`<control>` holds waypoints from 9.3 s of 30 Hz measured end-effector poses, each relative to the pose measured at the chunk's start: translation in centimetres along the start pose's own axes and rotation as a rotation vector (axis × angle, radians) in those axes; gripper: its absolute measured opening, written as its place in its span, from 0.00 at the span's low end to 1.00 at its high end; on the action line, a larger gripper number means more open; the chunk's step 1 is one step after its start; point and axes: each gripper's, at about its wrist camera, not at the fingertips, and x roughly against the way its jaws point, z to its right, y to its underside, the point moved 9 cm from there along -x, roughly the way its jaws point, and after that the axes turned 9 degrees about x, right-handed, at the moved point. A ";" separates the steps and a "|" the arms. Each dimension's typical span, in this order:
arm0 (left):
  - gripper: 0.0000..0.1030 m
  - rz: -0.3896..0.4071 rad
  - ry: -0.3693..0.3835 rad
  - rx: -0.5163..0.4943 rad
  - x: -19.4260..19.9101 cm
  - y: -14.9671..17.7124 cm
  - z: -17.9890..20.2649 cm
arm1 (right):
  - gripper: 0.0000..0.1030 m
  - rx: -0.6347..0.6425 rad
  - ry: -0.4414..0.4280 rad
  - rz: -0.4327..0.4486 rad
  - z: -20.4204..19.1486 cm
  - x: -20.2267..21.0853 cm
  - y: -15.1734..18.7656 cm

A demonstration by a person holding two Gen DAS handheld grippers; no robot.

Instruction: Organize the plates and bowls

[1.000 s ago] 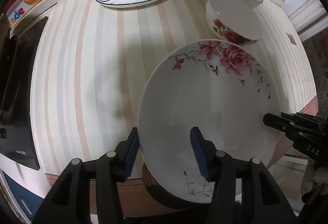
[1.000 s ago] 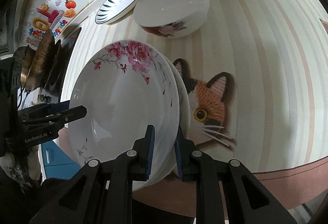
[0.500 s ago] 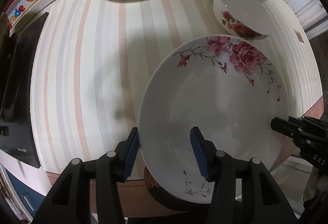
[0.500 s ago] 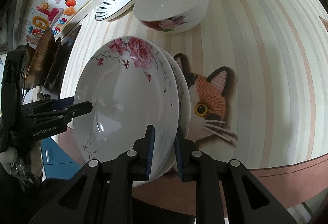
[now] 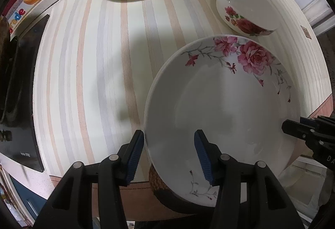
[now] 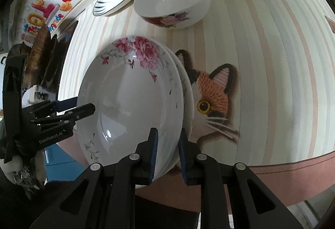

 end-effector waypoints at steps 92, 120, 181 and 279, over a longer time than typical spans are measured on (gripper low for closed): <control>0.27 0.258 0.168 0.096 12.6 -12.4 -7.3 | 0.18 0.030 0.171 0.256 -7.8 10.7 -13.9; 0.27 0.063 0.080 0.117 2.7 -0.8 -2.7 | 0.18 0.087 0.117 0.112 -1.9 4.4 -1.3; 0.28 0.256 0.092 0.147 18.0 5.9 2.5 | 0.20 0.178 0.037 0.243 -8.6 19.9 4.7; 0.33 0.085 0.128 0.237 0.2 -25.0 16.7 | 0.51 -0.088 -0.074 0.164 23.7 13.5 -20.1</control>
